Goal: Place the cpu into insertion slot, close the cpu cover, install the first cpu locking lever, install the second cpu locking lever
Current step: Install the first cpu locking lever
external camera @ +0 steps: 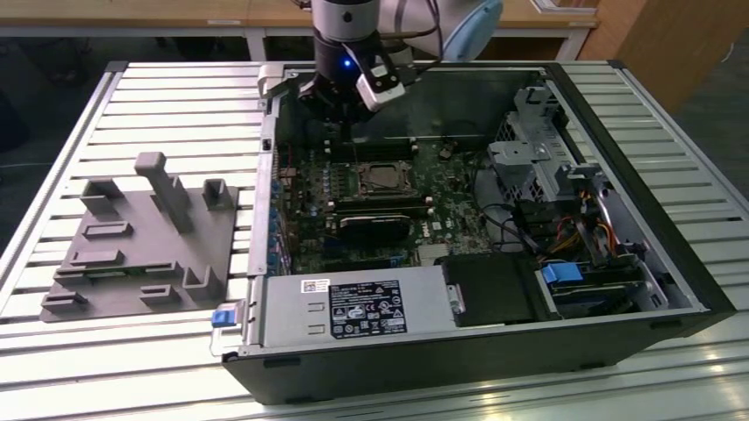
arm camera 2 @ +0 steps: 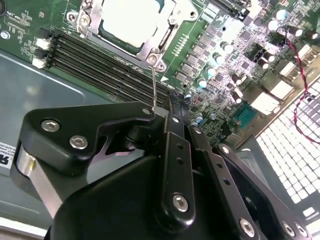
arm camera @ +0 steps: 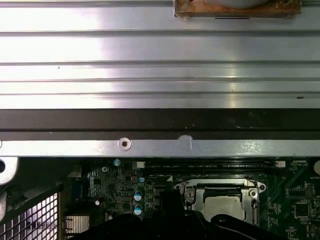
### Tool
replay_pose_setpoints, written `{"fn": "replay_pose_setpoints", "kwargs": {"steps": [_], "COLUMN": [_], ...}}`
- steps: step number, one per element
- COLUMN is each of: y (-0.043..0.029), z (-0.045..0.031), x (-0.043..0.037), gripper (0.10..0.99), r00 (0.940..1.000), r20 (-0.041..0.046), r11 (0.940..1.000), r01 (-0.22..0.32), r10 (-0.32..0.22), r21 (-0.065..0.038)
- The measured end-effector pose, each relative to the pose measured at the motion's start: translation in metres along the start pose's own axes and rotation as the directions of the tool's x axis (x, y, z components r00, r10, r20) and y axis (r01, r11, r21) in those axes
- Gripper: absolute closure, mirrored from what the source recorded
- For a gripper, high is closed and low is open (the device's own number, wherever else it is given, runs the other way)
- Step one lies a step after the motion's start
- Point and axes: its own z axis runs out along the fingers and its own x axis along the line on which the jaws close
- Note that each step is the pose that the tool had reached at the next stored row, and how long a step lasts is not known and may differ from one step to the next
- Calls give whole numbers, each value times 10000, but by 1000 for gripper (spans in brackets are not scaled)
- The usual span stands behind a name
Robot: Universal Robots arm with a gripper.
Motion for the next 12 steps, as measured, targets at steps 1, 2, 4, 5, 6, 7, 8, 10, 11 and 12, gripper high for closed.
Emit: {"fn": "replay_pose_setpoints", "kwargs": {"steps": [1,2,4,5,6,7,8,10,11,12], "y": [0,0,0,0,1,1,1,2,3,4], "z": [1,2,6,8,9,10,12,14,16,17], "x": [-7,-15,-33,-39,-49,-63,-84,-130,-160,-197], "gripper": [965,965,965,965,965,965,965,965,965,965], "r00": [10000,10000,10000,10000,10000,10000,10000,10000,10000,10000], "r20": [0,-1,0,0,-1,-1,-1,-1,-1,-1], "r11": [10000,10000,10000,10000,10000,10000,10000,10000,10000,10000], "r01": [0,0,0,0,-1,-1,-1,0,0,-1], "r10": [0,0,0,0,1,1,1,0,0,1], "r21": [1,1,0,-1,1,2,1,0,1,1]}}
